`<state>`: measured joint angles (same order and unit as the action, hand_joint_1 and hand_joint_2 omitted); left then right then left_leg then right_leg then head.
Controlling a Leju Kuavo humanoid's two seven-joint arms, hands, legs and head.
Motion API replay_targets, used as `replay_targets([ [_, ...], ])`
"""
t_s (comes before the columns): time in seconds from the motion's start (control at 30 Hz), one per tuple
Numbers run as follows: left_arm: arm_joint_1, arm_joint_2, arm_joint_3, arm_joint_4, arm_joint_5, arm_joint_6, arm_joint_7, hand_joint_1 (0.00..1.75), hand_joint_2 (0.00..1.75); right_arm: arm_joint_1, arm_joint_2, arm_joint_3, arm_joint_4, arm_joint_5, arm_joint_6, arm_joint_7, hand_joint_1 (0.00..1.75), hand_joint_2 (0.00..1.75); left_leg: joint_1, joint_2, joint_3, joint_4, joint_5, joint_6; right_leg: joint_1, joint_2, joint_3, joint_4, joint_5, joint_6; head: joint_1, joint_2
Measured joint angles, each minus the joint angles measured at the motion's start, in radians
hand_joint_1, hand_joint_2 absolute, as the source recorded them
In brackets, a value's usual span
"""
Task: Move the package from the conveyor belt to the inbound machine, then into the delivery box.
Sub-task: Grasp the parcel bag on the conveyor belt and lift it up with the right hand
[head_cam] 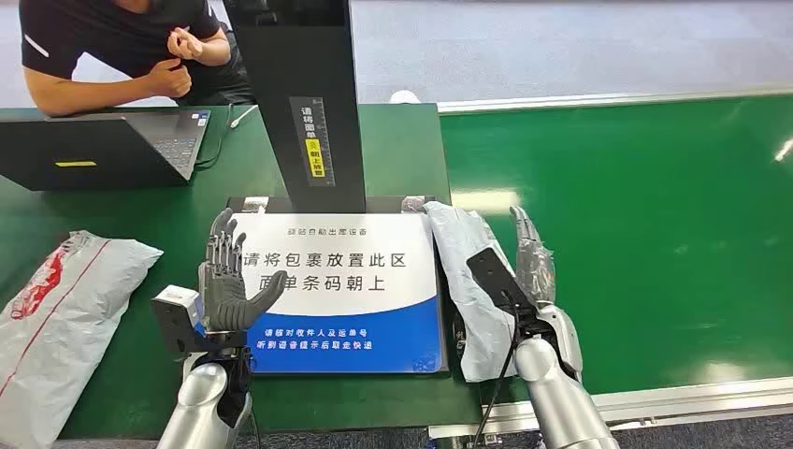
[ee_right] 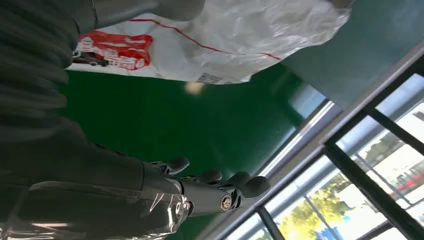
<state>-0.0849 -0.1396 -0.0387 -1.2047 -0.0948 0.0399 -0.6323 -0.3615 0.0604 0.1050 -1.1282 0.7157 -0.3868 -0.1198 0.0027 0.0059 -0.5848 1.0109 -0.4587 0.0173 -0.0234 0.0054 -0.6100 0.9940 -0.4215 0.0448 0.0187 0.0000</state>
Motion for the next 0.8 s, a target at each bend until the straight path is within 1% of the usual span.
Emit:
replay_targets([
  [0.07, 0.0, 0.0, 0.0, 0.0, -0.004, -0.004, 0.003, 0.0, 1.75, 0.014, -0.002, -0.025, 0.004, -0.018, 0.007, -0.001, 0.0, 1.75, 0.0, 0.0, 0.0, 0.0, 0.0, 0.0, 0.0, 0.0, 0.0, 0.0, 0.0, 0.0, 0.0, 0.0],
  [0.2, -0.001, -0.001, 0.001, 0.0, -0.02, -0.018, 0.009, 0.0, 1.75, 0.08, -0.004, -0.12, 0.007, -0.052, 0.059, 0.007, 0.0, 1.75, 0.0, 0.0, 0.0, 0.0, -0.001, -0.001, 0.0, 0.0, 0.0, 0.0, -0.001, -0.001, 0.0, 0.0],
  [0.27, -0.003, -0.002, 0.001, 0.0, -0.027, -0.021, 0.01, 0.0, 1.75, 0.102, -0.004, -0.152, 0.007, -0.056, 0.118, 0.041, 0.0, 1.75, 0.0, 0.001, 0.0, 0.0, -0.001, -0.001, 0.0, 0.0, -0.001, 0.0, -0.001, -0.001, 0.0, 0.0],
  [0.33, -0.007, -0.004, 0.001, 0.0, -0.033, -0.025, 0.011, 0.0, 1.75, 0.115, -0.004, -0.178, 0.011, -0.056, 0.2, 0.08, 0.0, 1.75, 0.0, 0.001, 0.0, 0.0, -0.001, -0.001, 0.0, 0.0, -0.001, 0.0, -0.001, -0.001, 0.0, 0.0],
  [0.4, -0.014, -0.007, 0.001, 0.001, -0.039, -0.029, 0.013, 0.0, 1.75, 0.119, -0.004, -0.201, 0.024, -0.054, 0.262, 0.099, 0.0, 1.75, 0.0, 0.001, 0.0, 0.0, -0.001, -0.001, 0.0, 0.001, -0.001, 0.0, 0.0, -0.001, 0.0, 0.0],
  [0.47, -0.021, -0.01, 0.002, 0.001, -0.044, -0.032, 0.017, 0.0, 1.75, 0.117, -0.005, -0.225, 0.049, -0.051, 0.304, 0.104, 0.0, 1.75, 0.0, 0.001, 0.001, 0.0, -0.001, -0.001, 0.0, 0.001, 0.0, 0.0, 0.0, -0.001, 0.0, 0.0],
  [0.57, -0.03, -0.012, 0.002, 0.002, -0.046, -0.035, 0.021, 0.0, 1.75, 0.112, -0.008, -0.257, 0.092, -0.062, 0.362, 0.081, 0.0, 1.75, 0.0, 0.001, 0.002, 0.0, -0.001, -0.001, 0.0, 0.001, 0.001, 0.0, 0.0, -0.001, 0.0, 0.0],
  [0.7, -0.036, -0.014, 0.002, 0.004, -0.049, -0.038, 0.023, 0.0, 1.75, 0.102, -0.019, -0.295, 0.144, -0.117, 0.464, 0.003, 0.0, 1.75, 0.0, 0.002, 0.002, 0.0, -0.001, -0.001, 0.0, 0.002, 0.001, 0.0, 0.0, -0.001, 0.0, 0.0],
  [0.8, -0.041, -0.015, 0.003, 0.008, -0.05, -0.039, 0.025, 0.0, 1.75, 0.092, -0.028, -0.314, 0.175, -0.14, 0.503, -0.025, 0.0, 1.75, 0.0, 0.004, 0.004, 0.0, -0.001, -0.001, 0.0, 0.003, 0.002, 0.0, 0.0, -0.001, 0.0, 0.0],
])
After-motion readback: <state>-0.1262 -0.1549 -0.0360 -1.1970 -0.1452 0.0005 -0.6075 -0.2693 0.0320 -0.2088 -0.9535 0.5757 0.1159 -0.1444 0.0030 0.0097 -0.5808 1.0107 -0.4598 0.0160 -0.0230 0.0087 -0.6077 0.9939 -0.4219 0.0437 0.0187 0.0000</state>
